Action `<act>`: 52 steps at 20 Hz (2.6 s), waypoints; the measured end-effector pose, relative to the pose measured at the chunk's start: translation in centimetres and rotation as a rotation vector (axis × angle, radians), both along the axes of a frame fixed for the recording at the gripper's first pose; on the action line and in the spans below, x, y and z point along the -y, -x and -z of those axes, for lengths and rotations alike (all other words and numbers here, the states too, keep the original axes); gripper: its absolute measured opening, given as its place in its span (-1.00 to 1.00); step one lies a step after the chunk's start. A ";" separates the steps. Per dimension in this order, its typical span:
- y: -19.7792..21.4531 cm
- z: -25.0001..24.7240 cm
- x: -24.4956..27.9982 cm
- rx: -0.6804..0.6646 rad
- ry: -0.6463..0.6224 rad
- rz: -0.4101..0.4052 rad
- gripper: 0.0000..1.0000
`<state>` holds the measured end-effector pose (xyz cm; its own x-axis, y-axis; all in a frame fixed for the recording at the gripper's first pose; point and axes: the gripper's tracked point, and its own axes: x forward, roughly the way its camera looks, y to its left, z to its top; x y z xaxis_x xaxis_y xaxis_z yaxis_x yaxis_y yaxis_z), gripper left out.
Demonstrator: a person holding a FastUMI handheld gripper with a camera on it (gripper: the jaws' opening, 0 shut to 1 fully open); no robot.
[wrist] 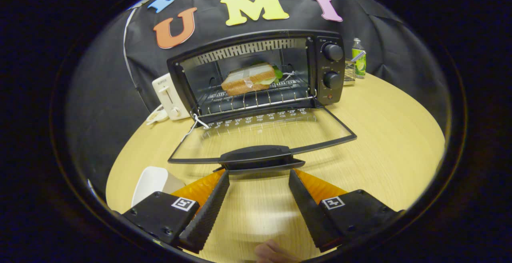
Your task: Open the toaster oven, put the food inside, and close the toaster oven door.
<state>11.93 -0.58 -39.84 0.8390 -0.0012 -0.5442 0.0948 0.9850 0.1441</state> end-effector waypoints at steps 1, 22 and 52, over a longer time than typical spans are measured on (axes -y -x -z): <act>0.3 -0.8 0.0 0.027 0.004 0.000 0.99; -3.1 -14.4 2.4 0.514 0.180 0.058 1.00; 21.4 -33.7 5.0 0.674 0.238 -0.026 1.00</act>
